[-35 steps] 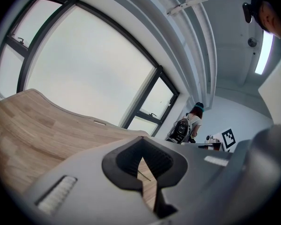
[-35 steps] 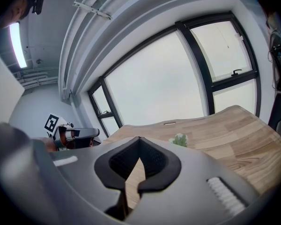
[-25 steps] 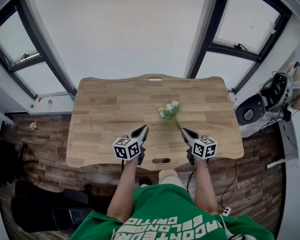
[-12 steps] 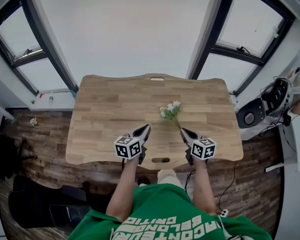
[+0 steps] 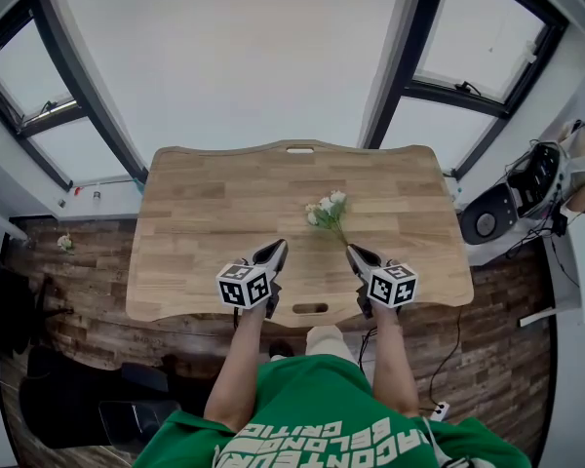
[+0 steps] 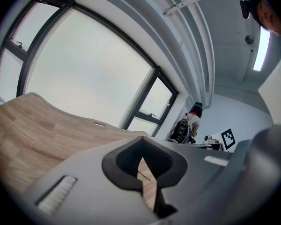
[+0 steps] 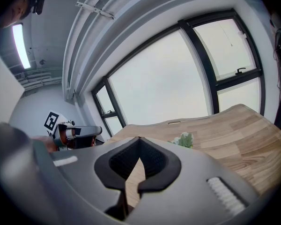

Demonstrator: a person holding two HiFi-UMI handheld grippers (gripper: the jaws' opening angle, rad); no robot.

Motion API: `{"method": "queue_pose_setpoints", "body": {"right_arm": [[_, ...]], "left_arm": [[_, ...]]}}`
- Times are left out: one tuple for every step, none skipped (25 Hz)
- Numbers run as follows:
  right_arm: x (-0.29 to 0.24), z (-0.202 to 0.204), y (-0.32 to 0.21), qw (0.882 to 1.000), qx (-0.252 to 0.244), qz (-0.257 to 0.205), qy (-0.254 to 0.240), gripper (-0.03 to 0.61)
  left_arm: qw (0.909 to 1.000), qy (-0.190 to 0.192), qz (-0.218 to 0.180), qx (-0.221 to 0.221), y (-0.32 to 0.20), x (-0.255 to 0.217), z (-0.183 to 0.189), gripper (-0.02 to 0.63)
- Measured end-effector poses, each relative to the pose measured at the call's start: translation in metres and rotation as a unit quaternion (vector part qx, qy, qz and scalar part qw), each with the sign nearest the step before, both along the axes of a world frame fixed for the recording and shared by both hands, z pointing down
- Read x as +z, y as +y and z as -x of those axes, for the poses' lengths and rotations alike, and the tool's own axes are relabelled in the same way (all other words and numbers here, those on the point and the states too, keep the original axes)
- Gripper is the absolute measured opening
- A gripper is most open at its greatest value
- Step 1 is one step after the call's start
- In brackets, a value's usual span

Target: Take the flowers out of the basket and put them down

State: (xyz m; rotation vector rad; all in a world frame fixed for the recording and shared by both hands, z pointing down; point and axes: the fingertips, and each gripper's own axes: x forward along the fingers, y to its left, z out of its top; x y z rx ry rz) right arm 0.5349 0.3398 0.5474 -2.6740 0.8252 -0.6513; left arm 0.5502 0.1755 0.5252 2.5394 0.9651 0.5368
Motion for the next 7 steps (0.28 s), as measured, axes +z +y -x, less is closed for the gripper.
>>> {"method": "queue_pose_setpoints", "body": {"right_arm": [[0.0009, 0.0009, 0.0010, 1.000, 0.000, 0.000, 0.000, 0.006], [0.0016, 0.0016, 0.0019, 1.000, 0.000, 0.000, 0.000, 0.006], [0.0021, 0.0022, 0.0028, 1.000, 0.000, -0.001, 0.000, 0.006], [0.0024, 0.0029, 0.0036, 1.000, -0.001, -0.001, 0.000, 0.006], [0.0026, 0.0036, 0.0046, 1.000, -0.001, -0.001, 0.000, 0.006], [0.0029, 0.0044, 0.0055, 1.000, -0.001, -0.001, 0.000, 0.006], [0.0032, 0.0052, 0.0064, 1.000, -0.001, -0.001, 0.000, 0.006]], "left_arm": [[1.0000, 0.000, -0.001, 0.000, 0.0012, 0.0002, 0.0006, 0.017], [1.0000, 0.000, -0.001, 0.000, 0.0025, 0.0002, 0.0011, 0.017], [1.0000, 0.001, -0.002, 0.001, 0.0037, 0.0000, 0.0017, 0.017], [1.0000, 0.001, -0.003, 0.002, 0.0048, -0.0003, 0.0024, 0.017], [1.0000, 0.002, -0.003, 0.002, 0.0057, -0.0006, 0.0033, 0.017], [1.0000, 0.002, -0.004, 0.002, 0.0064, -0.0008, 0.0043, 0.017], [1.0000, 0.003, -0.005, 0.002, 0.0070, -0.0009, 0.0053, 0.017]]}}
